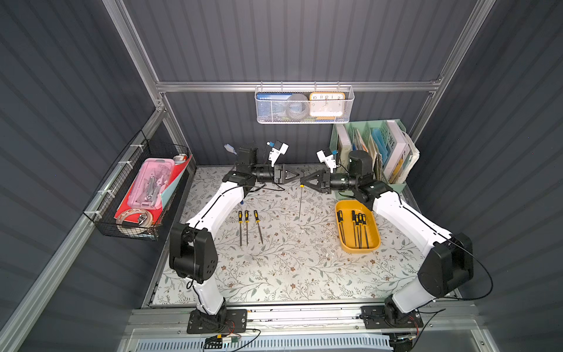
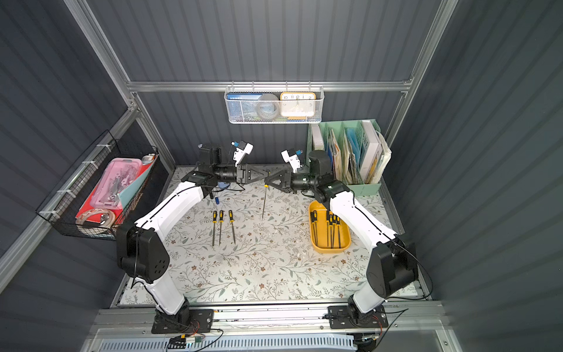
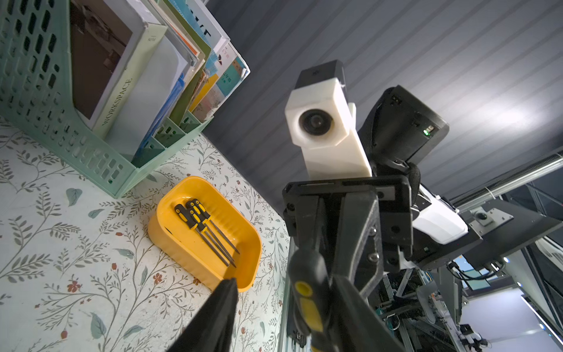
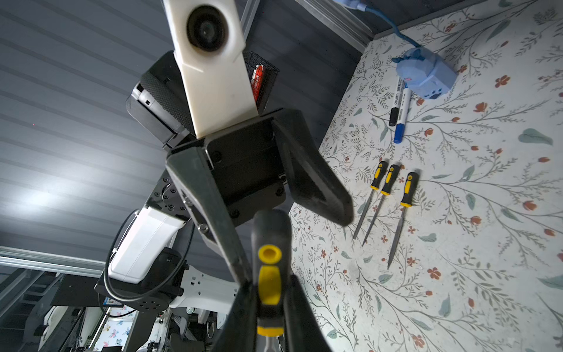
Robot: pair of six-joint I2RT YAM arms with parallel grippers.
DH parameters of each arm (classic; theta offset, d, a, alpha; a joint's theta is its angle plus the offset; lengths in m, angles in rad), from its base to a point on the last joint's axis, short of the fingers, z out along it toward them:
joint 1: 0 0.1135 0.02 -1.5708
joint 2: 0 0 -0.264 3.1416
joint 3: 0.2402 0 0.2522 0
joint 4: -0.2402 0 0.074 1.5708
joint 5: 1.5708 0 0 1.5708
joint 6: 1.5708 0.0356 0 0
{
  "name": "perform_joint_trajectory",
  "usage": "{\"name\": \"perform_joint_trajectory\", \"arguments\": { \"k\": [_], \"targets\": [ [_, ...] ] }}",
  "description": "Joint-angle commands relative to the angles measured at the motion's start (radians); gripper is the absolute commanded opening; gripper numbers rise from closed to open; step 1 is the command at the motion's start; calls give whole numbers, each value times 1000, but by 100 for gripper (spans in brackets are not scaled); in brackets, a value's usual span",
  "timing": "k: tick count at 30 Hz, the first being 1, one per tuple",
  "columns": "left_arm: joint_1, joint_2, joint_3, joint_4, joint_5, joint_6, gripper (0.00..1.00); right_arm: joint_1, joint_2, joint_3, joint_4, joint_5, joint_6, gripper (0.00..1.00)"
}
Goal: Take the file tool out of the storage box
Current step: Pick up the file tool from the storage box.
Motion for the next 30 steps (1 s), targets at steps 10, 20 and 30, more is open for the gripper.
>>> {"name": "perform_joint_trajectory", "arguments": {
  "k": [10, 20, 30],
  "targets": [
    [-5, 6, 3, -6, 73, 13, 32, 20, 26, 25, 43, -17, -3, 0],
    [-4, -14, -21, -69, -67, 50, 0, 18, 27, 9, 6, 55, -38, 39],
    [-5, 61, -37, -324, -824, -38, 0, -54, -57, -74, -283, 331, -184, 67]
  ]
}}
